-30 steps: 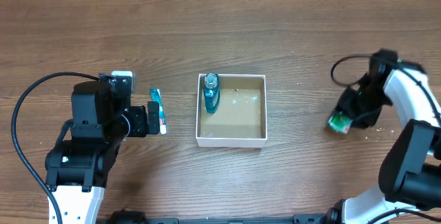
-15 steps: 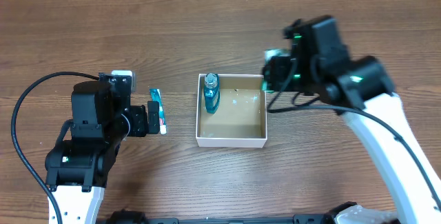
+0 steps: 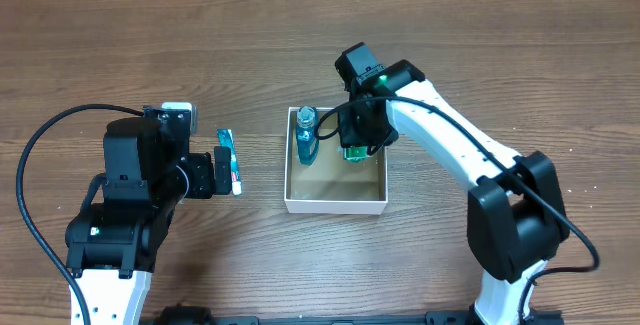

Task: Pack container
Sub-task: 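Place the soap bar into the box with the right gripper, then grasp the teal toothpaste tube with the left gripper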

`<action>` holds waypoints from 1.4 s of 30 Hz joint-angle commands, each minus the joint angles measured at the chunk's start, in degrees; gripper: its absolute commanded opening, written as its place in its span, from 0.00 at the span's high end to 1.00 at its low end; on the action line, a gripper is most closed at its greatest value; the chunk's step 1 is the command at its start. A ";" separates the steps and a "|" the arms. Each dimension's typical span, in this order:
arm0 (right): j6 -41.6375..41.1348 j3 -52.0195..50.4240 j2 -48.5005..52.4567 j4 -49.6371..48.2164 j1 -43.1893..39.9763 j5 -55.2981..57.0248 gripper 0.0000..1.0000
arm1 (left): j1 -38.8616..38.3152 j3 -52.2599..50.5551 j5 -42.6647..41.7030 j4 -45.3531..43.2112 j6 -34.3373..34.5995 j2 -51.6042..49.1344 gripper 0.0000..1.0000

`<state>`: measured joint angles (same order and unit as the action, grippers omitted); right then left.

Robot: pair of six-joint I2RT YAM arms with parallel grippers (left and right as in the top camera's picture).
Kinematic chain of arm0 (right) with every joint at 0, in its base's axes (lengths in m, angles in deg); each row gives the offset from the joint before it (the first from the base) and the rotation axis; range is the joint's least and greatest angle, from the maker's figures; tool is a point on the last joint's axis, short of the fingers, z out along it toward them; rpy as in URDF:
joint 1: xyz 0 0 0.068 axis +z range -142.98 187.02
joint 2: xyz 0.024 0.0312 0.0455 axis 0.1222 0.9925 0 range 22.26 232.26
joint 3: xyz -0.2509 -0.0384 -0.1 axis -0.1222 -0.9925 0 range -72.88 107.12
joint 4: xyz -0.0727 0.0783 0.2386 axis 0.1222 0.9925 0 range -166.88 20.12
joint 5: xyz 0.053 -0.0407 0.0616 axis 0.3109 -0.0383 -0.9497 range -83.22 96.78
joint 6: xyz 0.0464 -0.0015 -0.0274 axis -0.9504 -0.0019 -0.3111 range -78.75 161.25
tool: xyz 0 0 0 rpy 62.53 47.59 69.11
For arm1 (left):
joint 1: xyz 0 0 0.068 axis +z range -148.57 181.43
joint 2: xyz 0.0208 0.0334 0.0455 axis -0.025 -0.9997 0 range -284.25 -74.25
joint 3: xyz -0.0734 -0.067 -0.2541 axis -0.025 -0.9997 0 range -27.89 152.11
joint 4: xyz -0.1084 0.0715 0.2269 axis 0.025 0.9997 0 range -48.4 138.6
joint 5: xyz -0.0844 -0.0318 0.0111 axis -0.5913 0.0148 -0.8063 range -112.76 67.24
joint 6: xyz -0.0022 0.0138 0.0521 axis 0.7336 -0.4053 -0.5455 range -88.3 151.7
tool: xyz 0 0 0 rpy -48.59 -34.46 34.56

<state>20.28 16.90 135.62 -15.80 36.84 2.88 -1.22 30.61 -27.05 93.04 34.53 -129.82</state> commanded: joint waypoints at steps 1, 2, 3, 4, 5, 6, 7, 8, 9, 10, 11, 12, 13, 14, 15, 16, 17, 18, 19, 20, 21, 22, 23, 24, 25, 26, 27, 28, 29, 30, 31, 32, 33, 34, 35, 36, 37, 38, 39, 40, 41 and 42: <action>-0.28 0.24 0.57 -0.87 0.07 -0.24 0.60 | -0.04 1.36 0.24 -0.26 -0.70 -0.04 0.00; -0.26 0.24 0.55 -1.05 0.07 -0.24 0.59 | -0.04 1.36 0.22 -0.26 -0.70 -0.04 0.00; -0.26 0.24 0.55 -1.09 0.07 -0.22 0.58 | -0.04 1.36 0.22 -0.26 -0.70 -0.04 0.00; -0.26 0.24 0.55 -1.09 0.07 -0.22 0.57 | -0.04 1.36 0.22 -0.28 -0.70 -0.04 0.00; -0.26 0.24 0.55 -1.05 0.07 -0.22 0.55 | -0.04 1.36 0.24 -0.28 -0.70 -0.04 0.00; -0.24 0.24 0.55 -0.87 0.07 -0.24 0.50 | -0.04 1.36 0.22 -0.26 -0.70 -0.04 0.00; -0.07 0.28 0.55 -0.66 0.07 -0.24 0.43 | -0.04 1.36 0.24 -0.26 -0.70 -0.04 0.00; -0.04 0.31 0.52 -0.50 0.07 -0.24 0.35 | -0.04 1.36 0.24 -0.26 -0.70 -0.04 0.00; -0.07 0.31 0.42 -0.35 0.07 -0.24 0.19 | -0.04 1.36 0.22 -0.26 -0.70 -0.04 0.00; -0.11 0.31 0.07 -0.26 0.07 -0.24 0.12 | -0.04 1.36 0.22 -0.26 -0.70 -0.04 0.00; -0.11 0.31 -0.31 -0.20 0.07 -0.22 0.11 | -0.04 1.36 0.22 -0.26 -0.70 -0.04 0.00; -0.11 0.31 -1.11 -0.20 0.07 -0.15 0.11 | -0.04 1.36 0.22 -0.26 -0.70 -0.04 0.00; -0.28 0.74 -3.19 0.09 0.07 0.00 0.11 | -0.04 1.36 0.24 -0.26 -0.70 -0.04 0.00; -0.31 1.14 -4.44 0.31 0.07 0.24 0.11 | -0.04 1.36 0.24 -0.26 -0.70 -0.04 0.00; -0.28 1.77 -6.03 0.70 0.07 0.59 0.11 | -0.04 1.36 0.24 -0.26 -0.70 -0.04 0.00; -0.28 2.54 -7.63 1.20 0.07 1.14 0.11 | -0.04 1.36 0.24 -0.26 -0.70 -0.04 0.00; -0.28 4.07 -10.78 2.23 0.07 2.10 0.11 | -0.04 1.36 0.24 -0.26 -0.70 -0.04 0.00; -0.28 5.07 -13.09 2.80 0.07 2.80 0.10 | -0.04 1.36 0.24 -0.26 -0.70 -0.04 0.00; -0.26 6.05 -15.96 3.43 0.07 3.56 0.08 | -0.04 1.36 0.24 -0.26 -0.70 -0.04 0.00; -0.17 6.58 -18.82 3.96 -0.11 4.83 0.00 | -0.04 1.36 0.24 -0.24 -0.70 -0.04 0.00; -0.07 6.62 -21.16 4.04 -0.48 5.95 0.00 | -0.04 1.36 0.22 -0.22 -0.70 -0.04 0.00; -0.07 6.62 -22.80 3.96 -1.05 7.21 0.00 | -0.04 1.36 0.22 -0.22 -0.70 -0.04 0.00; -0.07 6.62 -24.59 3.98 -1.97 8.50 0.00 | -0.04 1.36 0.24 -0.26 -0.70 -0.04 0.00; -0.07 6.62 -26.25 4.20 -3.58 9.07 0.00 | -0.04 1.36 0.24 -0.26 -0.70 -0.04 0.00; -0.09 6.62 -27.54 4.74 -5.53 9.68 0.00 | -0.04 1.36 0.22 -0.55 -0.70 -0.04 0.00; -0.15 6.62 -28.76 5.57 -8.17 10.05 0.00 | -0.04 1.36 0.13 -0.68 -0.70 -0.04 0.00; -0.50 6.62 -29.92 6.73 -11.10 10.05 0.00 | -0.04 1.36 -0.26 -0.74 -0.72 -0.04 0.00; -0.52 6.62 -30.95 8.11 -13.77 10.08 0.00 | -0.04 1.36 -0.22 -0.79 -0.70 -0.31 0.00; -0.50 6.62 -31.82 9.53 -16.28 10.08 0.00 | -0.04 1.36 -0.04 -0.68 -0.28 -0.94 0.00; -0.46 6.60 -32.57 11.39 -19.04 10.08 0.00 | -0.04 1.36 0.33 -0.52 1.25 -1.97 0.00; -0.46 6.21 -33.14 12.94 -21.86 10.08 0.00 | -0.04 1.36 0.33 -0.44 2.45 -3.76 0.00; -0.02 5.25 -33.44 14.25 -24.81 10.10 0.00 | -0.04 1.36 0.37 -0.33 3.32 -5.92 0.00; 0.00 4.07 -33.42 15.10 -27.26 9.97 0.00 | -0.04 1.36 0.46 -0.26 4.63 -8.46 0.00; 0.17 2.97 -33.24 15.47 -28.98 9.70 0.00 | -0.04 1.36 0.44 -0.26 5.84 -10.71 0.00; 0.37 1.55 -33.18 15.61 -30.64 9.62 0.00 | -0.04 1.36 0.44 -0.33 6.99 -12.98 0.00; 0.35 -0.83 -33.16 15.52 -32.94 9.60 0.00 | -0.04 1.36 0.42 -0.55 8.46 -16.26 0.00; 0.35 -2.82 -33.14 14.86 -34.64 8.50 0.00 | -0.04 1.36 0.42 -0.81 9.07 -19.04 0.00; 0.37 -4.66 -33.14 13.81 -36.26 6.54 0.00 | -0.04 1.36 0.20 -1.22 9.22 -22.23 0.00; 0.37 -5.75 -32.96 13.25 -37.27 6.10 0.00 | -0.04 1.36 0.22 -1.84 9.20 -24.87 0.00; 0.37 -6.91 -32.81 12.70 -38.07 6.12 0.00 | -0.04 1.36 0.22 -2.82 9.20 -28.00 0.00; 0.37 -7.80 -32.76 12.26 -38.42 5.86 0.00 | -0.04 1.36 0.22 -3.98 9.22 -30.80 0.00; 0.37 -8.33 -32.76 12.07 -38.53 5.70 0.00 | -0.04 1.36 0.24 -4.98 9.22 -32.96 0.00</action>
<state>20.35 9.97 103.29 -2.90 -1.19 9.98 -1.22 30.96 -27.05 90.11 42.14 -157.12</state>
